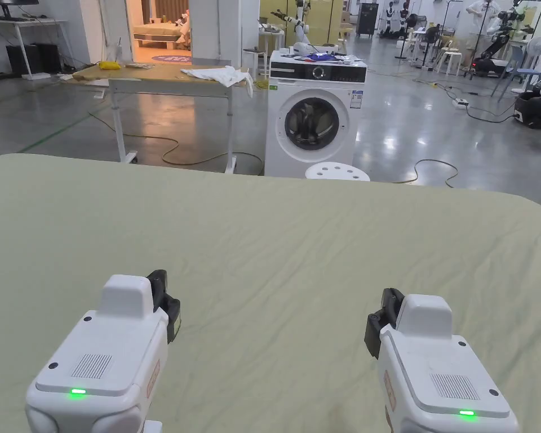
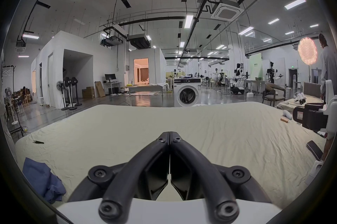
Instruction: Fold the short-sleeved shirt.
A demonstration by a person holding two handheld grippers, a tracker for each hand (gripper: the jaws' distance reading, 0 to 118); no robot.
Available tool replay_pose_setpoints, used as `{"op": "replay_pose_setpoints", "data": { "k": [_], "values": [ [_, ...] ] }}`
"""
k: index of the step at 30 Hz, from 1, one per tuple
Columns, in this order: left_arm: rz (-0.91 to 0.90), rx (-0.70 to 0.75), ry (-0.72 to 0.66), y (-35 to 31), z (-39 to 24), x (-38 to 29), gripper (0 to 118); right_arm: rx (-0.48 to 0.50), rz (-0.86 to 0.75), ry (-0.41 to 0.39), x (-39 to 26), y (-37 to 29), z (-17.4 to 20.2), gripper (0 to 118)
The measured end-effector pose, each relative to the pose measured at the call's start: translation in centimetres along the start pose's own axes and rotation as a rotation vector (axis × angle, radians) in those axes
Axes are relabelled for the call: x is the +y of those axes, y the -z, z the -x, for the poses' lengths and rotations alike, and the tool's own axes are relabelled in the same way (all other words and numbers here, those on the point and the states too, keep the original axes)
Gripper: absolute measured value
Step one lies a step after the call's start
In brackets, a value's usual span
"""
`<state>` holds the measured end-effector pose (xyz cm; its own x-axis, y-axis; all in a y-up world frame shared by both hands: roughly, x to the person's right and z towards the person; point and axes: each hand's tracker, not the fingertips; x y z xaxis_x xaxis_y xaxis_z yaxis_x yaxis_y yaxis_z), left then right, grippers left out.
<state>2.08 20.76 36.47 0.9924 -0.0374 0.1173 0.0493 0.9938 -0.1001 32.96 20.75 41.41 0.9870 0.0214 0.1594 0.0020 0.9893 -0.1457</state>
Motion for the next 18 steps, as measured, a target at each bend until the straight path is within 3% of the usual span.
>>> {"op": "replay_pose_setpoints", "data": {
  "k": [18],
  "values": [
    [0.016, 0.029, 0.000, -0.54, 0.96, -0.56, 2, 0.010, 0.021, -0.004, -0.69, -0.01, 0.06, 2]
  ]
}}
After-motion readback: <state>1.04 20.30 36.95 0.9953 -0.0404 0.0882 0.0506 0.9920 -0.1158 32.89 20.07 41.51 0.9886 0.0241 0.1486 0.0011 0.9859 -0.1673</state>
